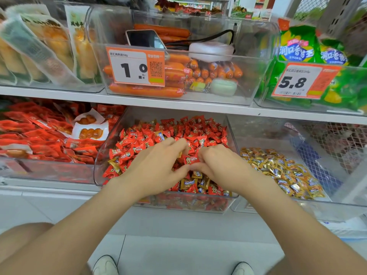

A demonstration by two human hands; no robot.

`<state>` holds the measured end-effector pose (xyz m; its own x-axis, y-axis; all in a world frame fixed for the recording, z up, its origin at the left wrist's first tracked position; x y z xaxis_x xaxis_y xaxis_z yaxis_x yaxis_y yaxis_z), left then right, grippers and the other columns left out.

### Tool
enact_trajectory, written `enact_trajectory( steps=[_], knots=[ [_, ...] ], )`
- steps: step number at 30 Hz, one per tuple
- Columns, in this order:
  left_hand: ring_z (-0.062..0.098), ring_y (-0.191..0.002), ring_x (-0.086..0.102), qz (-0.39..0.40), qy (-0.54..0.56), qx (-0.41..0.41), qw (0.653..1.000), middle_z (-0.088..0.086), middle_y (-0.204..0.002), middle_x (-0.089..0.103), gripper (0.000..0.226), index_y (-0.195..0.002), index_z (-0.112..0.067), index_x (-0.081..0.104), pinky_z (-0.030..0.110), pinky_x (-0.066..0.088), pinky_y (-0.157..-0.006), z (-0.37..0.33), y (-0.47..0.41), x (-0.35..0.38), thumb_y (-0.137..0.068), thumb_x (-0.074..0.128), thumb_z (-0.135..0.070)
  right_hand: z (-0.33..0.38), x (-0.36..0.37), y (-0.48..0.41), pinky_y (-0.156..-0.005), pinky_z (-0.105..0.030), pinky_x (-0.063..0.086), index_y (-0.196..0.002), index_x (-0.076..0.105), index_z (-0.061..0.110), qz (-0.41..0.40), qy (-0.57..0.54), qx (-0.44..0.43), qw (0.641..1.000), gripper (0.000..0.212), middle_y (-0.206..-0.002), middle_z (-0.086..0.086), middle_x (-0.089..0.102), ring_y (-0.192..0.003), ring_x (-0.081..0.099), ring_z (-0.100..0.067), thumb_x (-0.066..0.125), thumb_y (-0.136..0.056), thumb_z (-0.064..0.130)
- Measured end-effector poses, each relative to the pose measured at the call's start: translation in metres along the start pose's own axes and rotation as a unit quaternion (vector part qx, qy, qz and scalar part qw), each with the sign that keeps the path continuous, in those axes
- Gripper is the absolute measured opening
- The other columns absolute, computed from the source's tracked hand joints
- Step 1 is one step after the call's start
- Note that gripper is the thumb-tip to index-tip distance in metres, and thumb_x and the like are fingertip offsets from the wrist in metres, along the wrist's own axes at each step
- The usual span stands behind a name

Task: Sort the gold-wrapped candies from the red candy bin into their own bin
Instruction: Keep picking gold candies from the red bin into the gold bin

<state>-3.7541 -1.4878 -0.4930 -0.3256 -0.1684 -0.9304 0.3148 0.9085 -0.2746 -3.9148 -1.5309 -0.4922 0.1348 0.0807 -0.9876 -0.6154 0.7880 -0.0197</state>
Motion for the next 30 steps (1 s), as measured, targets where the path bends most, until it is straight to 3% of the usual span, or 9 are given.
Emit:
enact_trajectory(
  steps=[4,7,10,13,16,20,23,27,30],
  knots=[
    [0.010,-0.105,0.060,0.047,0.059,-0.007,0.997,-0.017,-0.112,0.063,0.037,-0.122,-0.047,0.053,0.042,0.056,-0.086,0.005,-0.008,0.006,-0.095,0.046,-0.072,-0.006,-0.004,-0.001,-0.060,-0.039,0.040,-0.079,0.053,0.011,-0.005,-0.043,-0.007,0.999,0.051,-0.071,-0.003,0.056,-0.067,0.052,-0.024,0.057,-0.101,0.057],
    [0.015,-0.092,0.059,0.044,0.043,-0.059,0.996,-0.015,-0.098,0.060,0.026,-0.119,-0.036,0.054,0.038,0.051,-0.074,0.016,-0.010,0.001,-0.099,0.060,-0.052,-0.017,-0.008,0.001,-0.065,-0.039,0.047,-0.083,0.058,0.018,-0.010,-0.078,0.010,0.997,0.039,-0.073,0.002,0.063,-0.070,0.058,-0.017,0.062,-0.101,0.053],
    [0.020,-0.107,0.062,0.049,-0.046,-0.086,0.994,-0.010,-0.117,0.061,0.043,-0.134,-0.033,0.049,0.037,0.048,-0.072,0.019,-0.004,-0.004,-0.099,0.062,-0.054,-0.024,-0.018,0.012,-0.060,-0.037,0.043,-0.091,0.052,0.021,-0.037,-0.111,0.003,0.993,0.025,-0.070,0.005,0.062,-0.063,0.054,-0.004,0.060,-0.105,0.040],
    [0.014,-0.093,0.059,0.029,-0.040,-0.036,0.998,-0.017,-0.101,0.059,0.032,-0.107,-0.039,0.056,0.035,0.046,-0.068,0.000,-0.004,-0.003,-0.095,0.055,-0.068,-0.030,-0.026,0.023,-0.059,-0.039,0.042,-0.102,0.048,0.028,-0.067,-0.146,-0.009,0.987,0.009,-0.075,0.001,0.065,-0.060,0.054,-0.010,0.056,-0.107,0.026],
    [0.014,-0.086,0.061,0.089,-0.040,0.022,0.995,-0.012,-0.088,0.062,0.037,-0.091,-0.033,0.064,0.037,0.055,-0.070,-0.014,-0.010,0.018,-0.099,0.050,-0.066,-0.027,-0.031,0.026,-0.054,-0.027,0.042,-0.113,0.062,0.034,-0.077,-0.149,-0.014,0.986,0.025,-0.063,0.002,0.063,-0.051,0.050,-0.015,0.049,-0.104,0.015],
    [0.021,-0.102,0.064,0.184,-0.050,0.029,0.981,-0.007,-0.110,0.070,0.021,-0.119,-0.035,0.065,0.038,0.054,-0.076,-0.015,-0.016,0.039,-0.106,0.054,-0.046,-0.027,-0.035,0.028,-0.060,-0.025,0.040,-0.098,0.073,0.024,-0.098,-0.154,-0.011,0.983,0.026,-0.065,0.023,0.064,-0.059,0.057,-0.007,0.050,-0.107,0.033],
    [0.023,-0.109,0.062,0.230,-0.063,0.016,0.971,-0.004,-0.121,0.067,0.027,-0.133,-0.033,0.053,0.044,0.055,-0.084,-0.009,-0.017,0.046,-0.107,0.054,-0.041,-0.028,-0.036,0.031,-0.073,-0.031,0.047,-0.094,0.072,0.026,-0.094,-0.127,-0.007,0.987,0.039,-0.079,0.014,0.070,-0.079,0.064,-0.005,0.053,-0.101,0.059],
    [0.024,-0.116,0.061,0.260,-0.053,0.017,0.964,-0.001,-0.133,0.062,0.040,-0.142,-0.034,0.036,0.049,0.055,-0.089,-0.005,-0.017,0.050,-0.107,0.056,-0.035,-0.032,-0.029,0.033,-0.071,-0.033,0.053,-0.102,0.068,0.028,-0.070,-0.139,-0.017,0.988,0.011,-0.074,0.009,0.070,-0.067,0.063,-0.007,0.062,-0.105,0.037],
    [0.025,-0.116,0.061,0.286,-0.006,0.023,0.958,0.001,-0.133,0.061,0.054,-0.149,-0.043,0.027,0.052,0.054,-0.093,-0.002,-0.019,0.053,-0.106,0.056,-0.026,-0.021,-0.029,0.031,-0.082,-0.038,0.054,-0.113,0.071,0.029,-0.079,-0.087,-0.058,0.991,0.026,-0.097,0.014,0.070,-0.084,0.063,-0.005,0.050,-0.103,0.016]
  ],
)
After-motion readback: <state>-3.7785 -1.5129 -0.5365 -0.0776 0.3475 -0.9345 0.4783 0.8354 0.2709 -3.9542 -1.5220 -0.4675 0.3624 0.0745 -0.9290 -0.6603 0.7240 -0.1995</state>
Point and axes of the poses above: each hand's wrist, its own y-axis away from the middle knuckle, its own x-axis out of the palm, z = x × y, the point moved 5 cm from there along -y, towards the middle knuckle
